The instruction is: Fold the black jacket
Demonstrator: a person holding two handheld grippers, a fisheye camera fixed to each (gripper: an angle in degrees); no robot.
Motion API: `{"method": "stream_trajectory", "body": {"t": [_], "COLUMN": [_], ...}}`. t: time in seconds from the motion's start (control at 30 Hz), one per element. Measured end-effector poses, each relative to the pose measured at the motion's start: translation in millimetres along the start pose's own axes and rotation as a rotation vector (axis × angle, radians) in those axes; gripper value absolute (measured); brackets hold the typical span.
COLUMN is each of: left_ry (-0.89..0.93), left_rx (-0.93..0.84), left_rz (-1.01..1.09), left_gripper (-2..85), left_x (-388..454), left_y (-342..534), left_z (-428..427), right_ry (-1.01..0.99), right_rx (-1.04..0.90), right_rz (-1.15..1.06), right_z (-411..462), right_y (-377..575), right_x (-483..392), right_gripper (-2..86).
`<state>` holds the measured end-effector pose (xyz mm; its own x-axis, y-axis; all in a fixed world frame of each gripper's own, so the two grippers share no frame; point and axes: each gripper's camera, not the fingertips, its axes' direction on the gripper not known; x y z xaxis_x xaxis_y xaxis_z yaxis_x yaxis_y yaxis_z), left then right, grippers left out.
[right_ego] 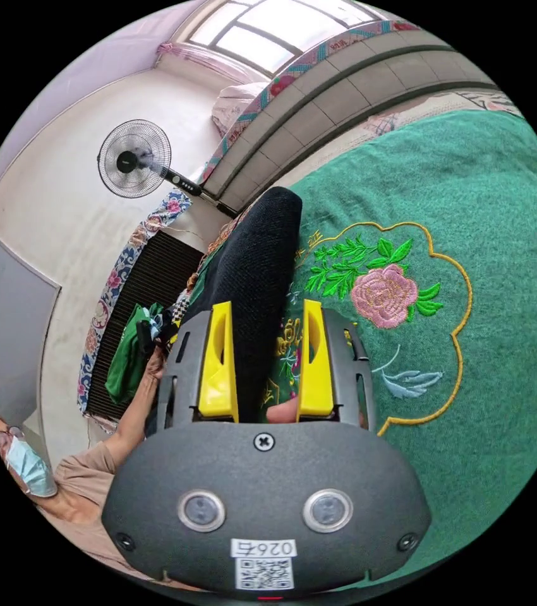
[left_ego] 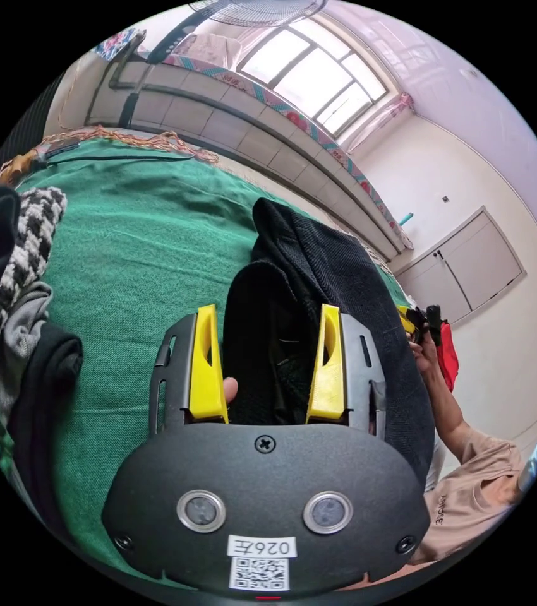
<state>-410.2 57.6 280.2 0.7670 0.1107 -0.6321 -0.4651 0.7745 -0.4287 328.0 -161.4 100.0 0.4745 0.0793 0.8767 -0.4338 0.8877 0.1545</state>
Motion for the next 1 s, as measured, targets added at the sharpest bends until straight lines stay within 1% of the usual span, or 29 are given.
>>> {"method": "stream_trajectory", "body": {"t": [0.1,0.2,0.27,0.33,0.4,0.47,0.5,0.53,0.6,0.67,0.73,0.77,0.8,0.87,0.93,1.0], "left_ry": [-0.006,0.024,0.102,0.153,0.208,0.349,0.371,0.373,0.314,0.184,0.107,0.108,0.105,0.074,0.094,0.088], "left_rx": [-0.028,-0.028,-0.005,0.021,0.051,0.095,0.103,0.100,0.052,-0.013,-0.081,-0.135,-0.141,-0.141,-0.123,-0.121], "left_rz": [0.025,0.023,-0.007,-0.039,-0.074,-0.121,-0.134,-0.145,-0.128,-0.040,0.035,0.071,0.076,0.090,0.086,0.087], "left_gripper": [21.7,23.9,26.1,26.6,26.4,24.8,24.3,23.3,22.3,21.0,18.1,15.5,14.3,15.4,17.2,16.9], "left_x": [3.9,3.3,-2.9,-10.0,-18.6,-32.0,-34.5,-35.7,-27.9,-2.2,18.7,29.4,33.2,41.0,40.1,43.9], "left_y": [-2.4,-2.2,-1.3,1.5,5.4,11.5,13.1,15.0,12.9,4.9,-0.6,-3.6,-4.4,-3.0,2.1,4.2], "left_z": [13.9,20.1,21.1,21.2,19.7,19.1,19.8,22.2,28.7,31.3,35.1,39.3,39.7,37.9,36.6,31.4], "right_ry": [-0.091,-0.192,-0.268,-0.304,-0.325,-0.334,-0.329,-0.304,-0.267,-0.245,-0.247,-0.254,-0.259,-0.271,-0.265,-0.241], "right_rx": [-0.026,-0.006,0.004,0.002,-0.010,-0.031,-0.037,-0.048,-0.064,-0.084,-0.092,-0.094,-0.093,-0.088,-0.094,-0.105], "right_rz": [0.050,0.088,0.115,0.126,0.123,0.115,0.112,0.105,0.093,0.088,0.083,0.080,0.080,0.074,0.067,0.052], "right_z": [36.2,61.6,79.5,93.6,108.4,128.4,133.3,141.7,151.7,159.9,162.0,162.6,162.7,162.2,161.1,159.9], "right_y": [-4.9,-7.1,-8.7,-10.3,-13.4,-18.5,-20.0,-23.1,-28.1,-34.9,-38.8,-40.9,-41.9,-47.2,-53.9,-62.4], "right_x": [40.7,72.1,91.9,102.5,108.5,110.5,110.1,108.3,104.7,103.3,103.9,104.5,104.9,103.0,96.8,85.7], "right_gripper": [14.3,14.5,15.1,15.2,15.2,15.1,15.1,14.9,14.7,14.3,13.5,13.1,12.8,12.7,13.0,13.4]}}
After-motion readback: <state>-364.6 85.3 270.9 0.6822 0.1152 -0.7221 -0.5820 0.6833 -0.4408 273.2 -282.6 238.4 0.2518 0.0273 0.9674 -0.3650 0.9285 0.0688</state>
